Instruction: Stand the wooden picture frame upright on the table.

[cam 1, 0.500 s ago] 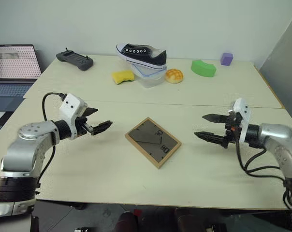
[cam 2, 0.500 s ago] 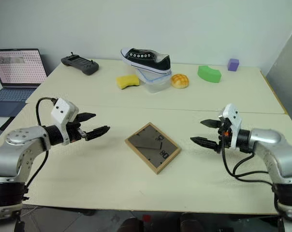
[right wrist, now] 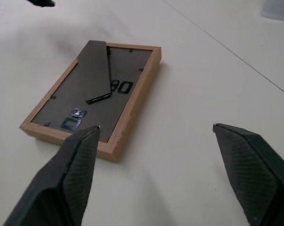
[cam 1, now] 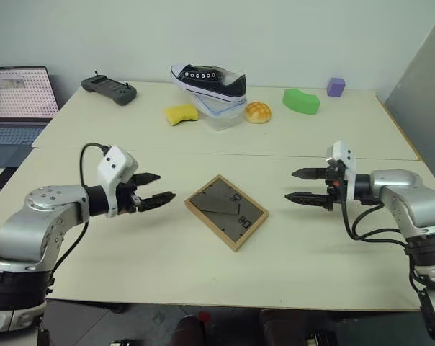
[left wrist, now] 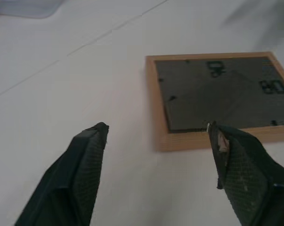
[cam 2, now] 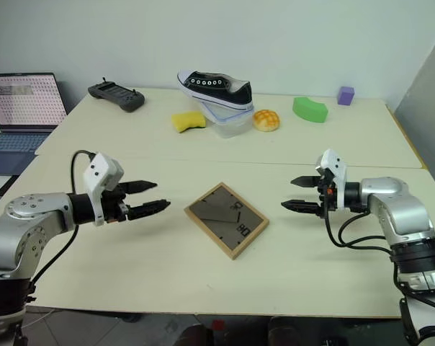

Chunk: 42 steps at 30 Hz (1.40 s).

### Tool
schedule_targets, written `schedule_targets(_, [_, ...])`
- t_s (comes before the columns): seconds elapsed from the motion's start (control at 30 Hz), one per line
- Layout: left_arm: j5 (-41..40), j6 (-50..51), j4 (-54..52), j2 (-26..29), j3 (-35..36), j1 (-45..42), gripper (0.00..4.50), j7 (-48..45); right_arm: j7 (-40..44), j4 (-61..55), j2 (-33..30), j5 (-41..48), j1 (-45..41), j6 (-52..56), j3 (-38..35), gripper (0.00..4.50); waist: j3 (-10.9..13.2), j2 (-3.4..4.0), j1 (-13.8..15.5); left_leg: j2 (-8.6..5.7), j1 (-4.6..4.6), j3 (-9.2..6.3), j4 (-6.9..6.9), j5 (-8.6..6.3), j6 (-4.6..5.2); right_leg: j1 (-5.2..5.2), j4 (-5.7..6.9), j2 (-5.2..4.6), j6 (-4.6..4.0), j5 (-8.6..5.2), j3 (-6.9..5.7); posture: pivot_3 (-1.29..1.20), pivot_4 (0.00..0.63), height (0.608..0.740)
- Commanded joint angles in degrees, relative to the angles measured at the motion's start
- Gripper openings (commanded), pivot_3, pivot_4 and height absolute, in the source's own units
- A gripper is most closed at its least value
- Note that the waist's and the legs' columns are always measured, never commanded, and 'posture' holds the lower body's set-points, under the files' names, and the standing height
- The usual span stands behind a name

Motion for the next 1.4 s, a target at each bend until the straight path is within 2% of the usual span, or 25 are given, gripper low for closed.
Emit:
schedule_targets(0.03, [-0.19,2.5,-5.08,-1.08,1.77,4.16,2.62,4.36,-5.12,8.05,4.4,-4.93,-5.6,-6.3,0.3,2.95,0.01,0.01,-0.39,0.01,0.03,0.0,0.0,0.0,0.0,0.01,0.01,0.01,0.0,0.0,0.01,0.0,0.15,0.74])
schedule_targets(0.13, [-0.43,5.33,-10.06,-4.38,1.59,6.97,1.9,10.18,-7.11,10.76,7.53,-7.15,-6.8,-7.81,1.16,2.12,0.01,0.0,-0.41,0.01,0.01,-0.01,0.0,0.0,0.0,0.01,0.02,0.0,0.0,0.0,0.0,0.0,0.15,0.74])
schedule_targets(0.23, [0.4,6.5,-12.93,-9.3,0.23,8.94,1.38,15.97,-8.67,12.4,9.86,-9.39,-6.04,-10.19,2.34,1.54,0.01,0.0,0.03,-0.02,-0.03,-0.02,0.01,0.0,-0.01,0.02,-0.04,-0.06,0.0,0.0,-0.02,0.0,0.15,0.74])
schedule_targets(0.43, [4.57,5.36,-11.83,-16.53,-5.7,8.29,0.06,23.52,-12.91,11.6,14.69,-12.02,-2.25,-11.63,3.6,0.02,-0.02,-0.02,0.47,-0.06,-0.01,-0.02,0.05,0.01,-0.02,0.06,0.02,-0.12,0.0,0.02,-0.02,0.0,0.15,0.74])
schedule_targets(0.6, [6.75,3.83,-9.78,-18.63,-9.69,6.28,0.03,24.38,-12.81,2.91,15.83,-12.28,2.69,-8.61,5.28,0.0,-0.04,0.01,0.69,-0.06,-0.01,-0.01,0.04,0.01,-0.02,0.04,0.03,-0.11,0.0,0.02,-0.01,0.0,0.15,0.74])
schedule_targets(0.7, [8.31,2.86,-7.01,-19.59,-13.33,2.58,0.03,23.56,-10.83,-7.05,14.51,-10.07,7.07,-3.15,6.56,0.0,-0.04,0.01,0.93,-0.06,0.0,-0.02,0.04,0.01,-0.02,0.05,0.05,-0.1,0.0,0.01,-0.02,0.0,0.15,0.74])
schedule_targets(0.9, [11.44,-0.33,-1.6,-22.04,-17.66,-2.97,0.03,22.36,-11.57,-19.44,12.92,-7.96,11.94,5.15,6.06,0.0,-0.05,-0.02,1.25,-0.1,-0.01,-0.05,0.07,0.01,-0.02,0.09,0.03,-0.1,0.0,0.01,-0.04,0.0,0.15,0.74])
schedule_targets(1.23, [15.9,-4.25,2.63,-23.67,-20.82,-5.81,0.03,20.75,-13.24,-23.31,10.52,-7.82,14.61,9.67,4.38,0.0,-0.06,-0.03,1.09,-0.08,0.0,-0.06,0.07,0.01,-0.02,0.09,0.02,-0.05,0.0,0.01,-0.03,0.0,0.15,0.74])
schedule_targets(1.4, [12.72,-1.37,0.38,-18.73,-14.09,-3.95,0.03,17.49,-15.68,-20.12,7.82,-10.09,14.09,7.36,2.02,0.0,-0.05,-0.03,1.05,-0.08,0.0,-0.05,0.07,0.01,-0.02,0.09,0.01,-0.05,0.0,0.01,-0.03,0.0,0.15,0.74])
